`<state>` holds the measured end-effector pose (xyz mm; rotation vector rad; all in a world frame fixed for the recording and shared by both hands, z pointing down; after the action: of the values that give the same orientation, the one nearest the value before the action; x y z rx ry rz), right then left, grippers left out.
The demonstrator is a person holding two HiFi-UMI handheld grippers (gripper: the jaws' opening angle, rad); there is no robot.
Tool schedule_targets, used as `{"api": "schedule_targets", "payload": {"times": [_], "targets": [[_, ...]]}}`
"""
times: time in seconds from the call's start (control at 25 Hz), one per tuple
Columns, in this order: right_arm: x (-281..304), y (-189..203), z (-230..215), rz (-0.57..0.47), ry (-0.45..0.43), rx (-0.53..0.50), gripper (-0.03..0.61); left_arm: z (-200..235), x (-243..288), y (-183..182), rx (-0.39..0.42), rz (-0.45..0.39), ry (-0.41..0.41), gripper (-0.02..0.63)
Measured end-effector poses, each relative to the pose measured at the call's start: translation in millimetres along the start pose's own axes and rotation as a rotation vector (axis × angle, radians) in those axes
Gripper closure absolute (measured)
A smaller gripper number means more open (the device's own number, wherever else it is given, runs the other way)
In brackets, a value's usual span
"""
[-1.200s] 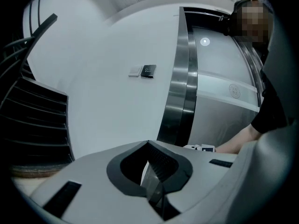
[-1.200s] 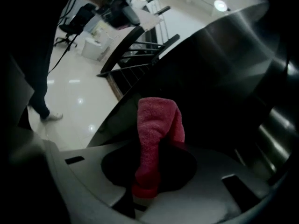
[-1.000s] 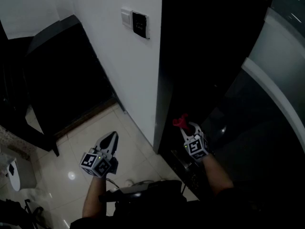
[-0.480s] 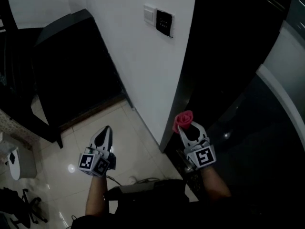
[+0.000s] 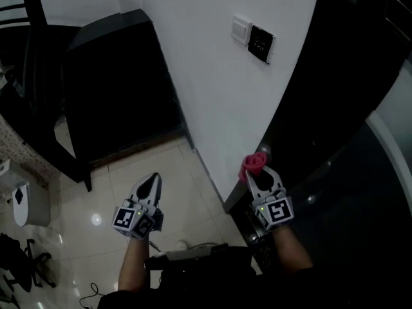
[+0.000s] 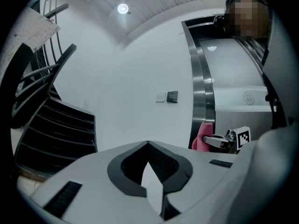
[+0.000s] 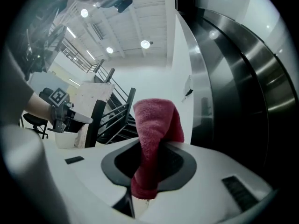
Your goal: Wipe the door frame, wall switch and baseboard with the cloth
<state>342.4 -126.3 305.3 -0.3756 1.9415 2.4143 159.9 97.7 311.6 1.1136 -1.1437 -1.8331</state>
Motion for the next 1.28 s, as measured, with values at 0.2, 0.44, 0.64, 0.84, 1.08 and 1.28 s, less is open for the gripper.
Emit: {"api": "schedule_targets", "payload": {"times": [0.2, 0.44, 0.64, 0.84, 1.08, 1.28], "targets": [[30, 7, 13, 0.009, -0.029, 0.018, 0.495, 31, -10, -11, 0.027, -0.022, -0.063, 0.623], [96, 14, 47, -0.006, -0.072, 0.071, 0.495, 95, -39, -39, 0.063, -0.056, -0.14, 0.623], [159, 12, 100, -0.021, -0.08, 0.108, 0.495, 162, -89, -75, 0.095, -0.069, -0.183, 0.623], [222, 25, 121, -0.025, -0.094, 0.117, 0.495, 220, -87, -85, 0.116, -0.065, -0.207, 0.623], [300, 49, 105, -0.028, 0.01, 0.123, 0.495, 295, -15, -84, 0.105, -0.069, -0.114, 0.623], [357, 98, 37, -0.008, 0.163, 0.131, 0.495, 340, 91, -67, 0.075, -0.018, 0.004, 0.623]]}}
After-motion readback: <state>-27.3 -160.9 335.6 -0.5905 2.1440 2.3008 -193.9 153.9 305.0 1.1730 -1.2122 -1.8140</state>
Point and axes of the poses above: the fingertips, and each gripper's own axes: x forward along the fingers, z to its left, y out of its underside, the point moved 1 cm from there along -x, backward along the fingers, and after that the axes turned 11 degrees about -z, right-handed, at the moved point
